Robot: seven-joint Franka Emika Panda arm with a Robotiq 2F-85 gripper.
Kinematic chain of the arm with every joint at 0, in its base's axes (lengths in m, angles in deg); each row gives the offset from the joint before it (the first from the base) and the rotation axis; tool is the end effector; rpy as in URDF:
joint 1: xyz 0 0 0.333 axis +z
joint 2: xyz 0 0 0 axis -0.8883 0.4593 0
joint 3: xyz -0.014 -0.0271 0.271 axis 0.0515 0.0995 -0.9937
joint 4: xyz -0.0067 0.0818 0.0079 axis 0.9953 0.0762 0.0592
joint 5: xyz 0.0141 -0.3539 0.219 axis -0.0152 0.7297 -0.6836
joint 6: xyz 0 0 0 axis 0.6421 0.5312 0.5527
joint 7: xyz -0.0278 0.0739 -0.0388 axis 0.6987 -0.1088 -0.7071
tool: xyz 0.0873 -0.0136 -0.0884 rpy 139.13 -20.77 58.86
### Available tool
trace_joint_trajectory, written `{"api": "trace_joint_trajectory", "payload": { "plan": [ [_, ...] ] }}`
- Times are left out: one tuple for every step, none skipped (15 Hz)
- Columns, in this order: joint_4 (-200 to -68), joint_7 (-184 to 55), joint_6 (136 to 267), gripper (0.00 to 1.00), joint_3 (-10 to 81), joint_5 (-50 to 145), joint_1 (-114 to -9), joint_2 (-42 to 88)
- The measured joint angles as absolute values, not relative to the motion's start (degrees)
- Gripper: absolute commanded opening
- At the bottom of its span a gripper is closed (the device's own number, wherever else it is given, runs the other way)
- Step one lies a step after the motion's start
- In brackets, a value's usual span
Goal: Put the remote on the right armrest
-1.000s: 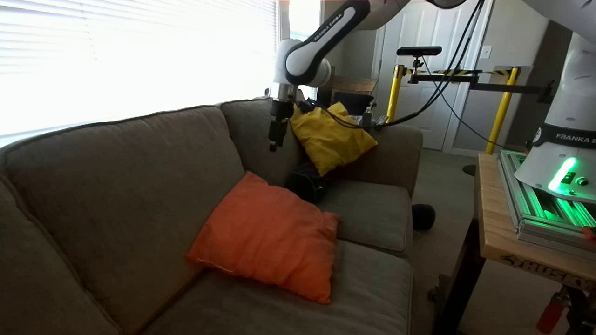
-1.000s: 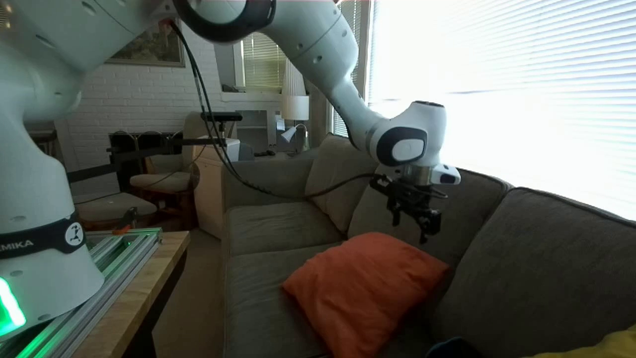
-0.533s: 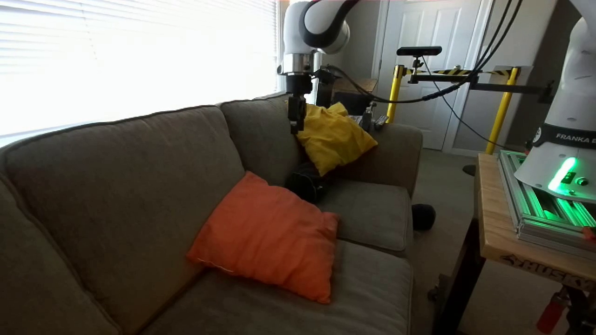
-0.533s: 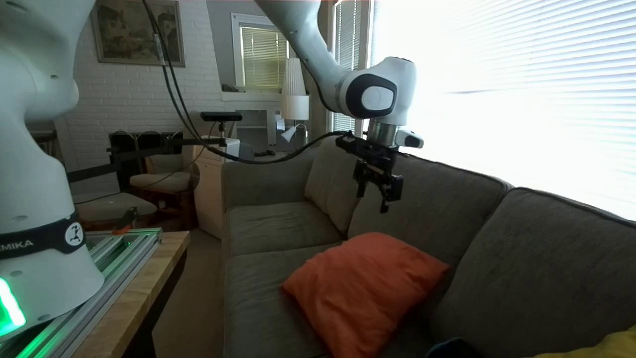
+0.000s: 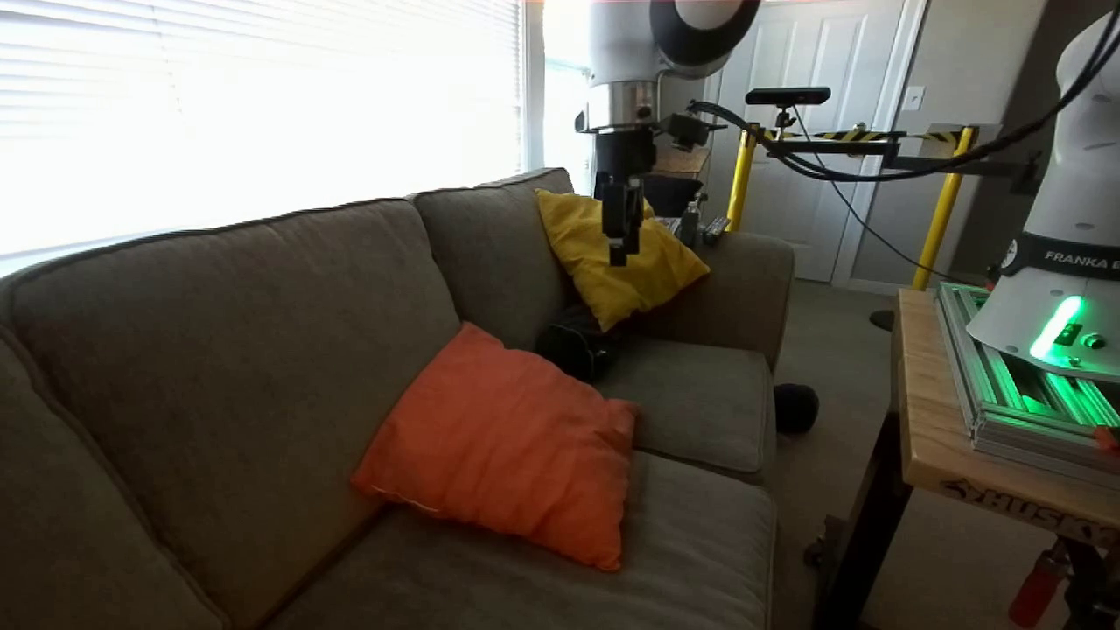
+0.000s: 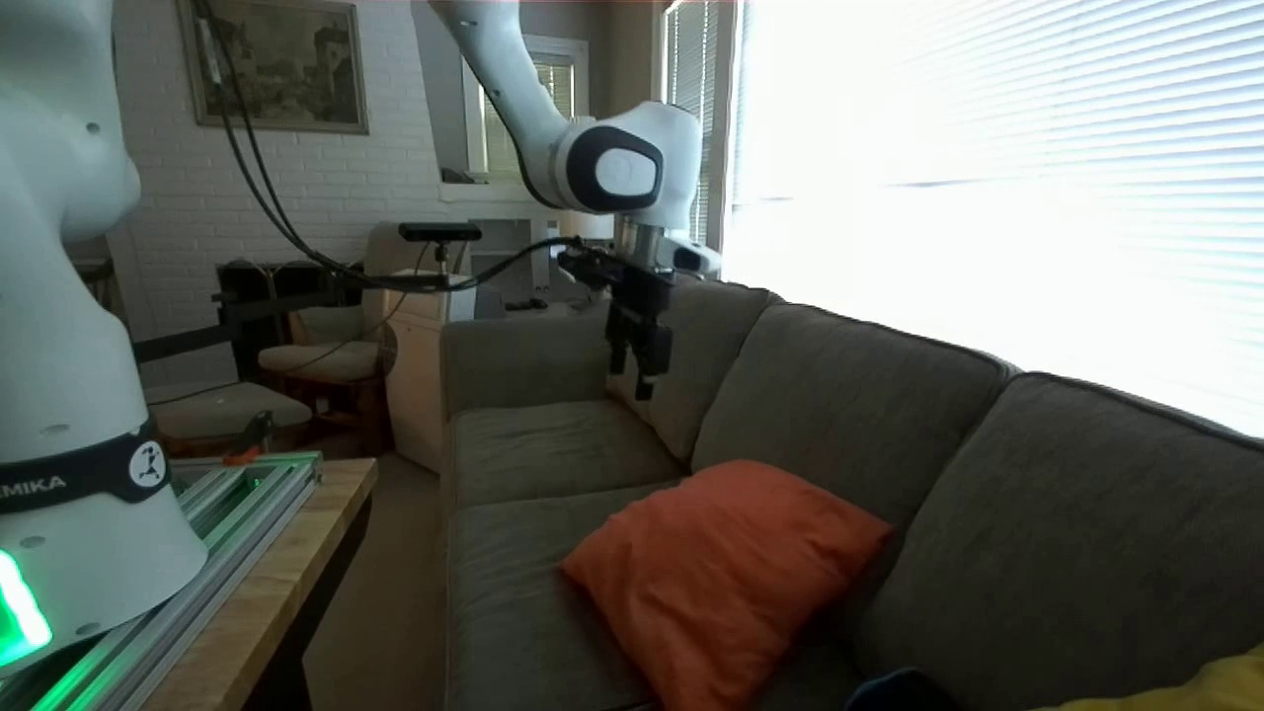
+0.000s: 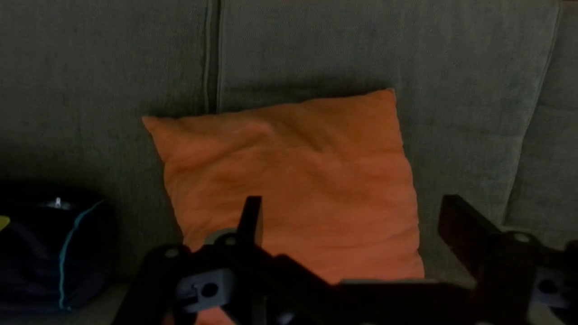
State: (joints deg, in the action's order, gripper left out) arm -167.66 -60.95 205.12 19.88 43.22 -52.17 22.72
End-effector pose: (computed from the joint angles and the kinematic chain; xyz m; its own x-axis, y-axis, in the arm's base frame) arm 0.5045 0.2147 0.1696 0.9692 0.2327 -0.0802 0.2282 -0.9716 -0.0624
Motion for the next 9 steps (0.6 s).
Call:
{"api": "trace_joint_trajectory", "payload": {
  "plan": [
    [-170.9, -58.54, 206.45, 1.0, 19.79, 43.17, -51.2, 20.61],
    [-174.09, -56.23, 208.0, 1.0, 19.7, 43.1, -50.37, 18.47],
    [-177.31, -53.86, 209.99, 1.0, 19.65, 43.02, -49.75, 16.23],
    [-180.53, -51.23, 212.35, 1.0, 19.66, 43.01, -49.38, 13.96],
    [-183.41, -49.46, 214.13, 1.0, 19.67, 43.01, -49.23, 11.81],
    [-185.39, -48.63, 215.03, 1.0, 19.71, 43.02, -49.22, 10.14],
    [-186.56, -48.27, 215.37, 1.0, 19.8, 43.01, -49.22, 8.99],
    [-187.05, -48.12, 215.4, 1.0, 19.87, 43.01, -49.22, 8.39],
    [-187.13, -48.08, 215.4, 1.0, 19.93, 43.01, -49.22, 8.18]
  ]
}}
